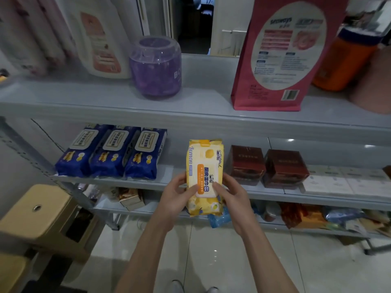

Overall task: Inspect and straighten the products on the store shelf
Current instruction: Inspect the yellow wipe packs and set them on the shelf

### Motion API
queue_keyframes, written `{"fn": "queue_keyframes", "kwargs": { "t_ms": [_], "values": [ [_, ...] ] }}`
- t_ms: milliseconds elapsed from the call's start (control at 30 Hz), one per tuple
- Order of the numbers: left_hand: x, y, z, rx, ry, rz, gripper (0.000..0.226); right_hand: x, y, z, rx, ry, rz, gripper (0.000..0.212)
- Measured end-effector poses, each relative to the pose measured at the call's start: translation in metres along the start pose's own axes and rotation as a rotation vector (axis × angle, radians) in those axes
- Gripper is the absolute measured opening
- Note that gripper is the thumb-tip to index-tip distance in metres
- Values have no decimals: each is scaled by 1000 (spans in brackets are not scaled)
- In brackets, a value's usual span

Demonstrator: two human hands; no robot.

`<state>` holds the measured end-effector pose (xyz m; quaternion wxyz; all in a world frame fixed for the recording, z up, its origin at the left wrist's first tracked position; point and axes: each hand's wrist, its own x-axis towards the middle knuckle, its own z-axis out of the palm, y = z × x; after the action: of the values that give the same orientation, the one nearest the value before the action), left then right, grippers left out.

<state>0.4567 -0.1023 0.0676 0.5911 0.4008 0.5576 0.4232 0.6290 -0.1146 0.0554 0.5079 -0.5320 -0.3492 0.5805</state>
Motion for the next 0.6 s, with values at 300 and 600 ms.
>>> {"fn": "queue_keyframes", "kwargs": {
  "t_ms": [300, 600],
  "values": [
    [-17, -9, -20, -18, 0, 32, 34, -19, 21, 3, 9, -11, -25, 44],
    [-18, -9, -27, 2, -52, 47, 36, -25, 25, 2, 22, -5, -26, 60]
  ]
}}
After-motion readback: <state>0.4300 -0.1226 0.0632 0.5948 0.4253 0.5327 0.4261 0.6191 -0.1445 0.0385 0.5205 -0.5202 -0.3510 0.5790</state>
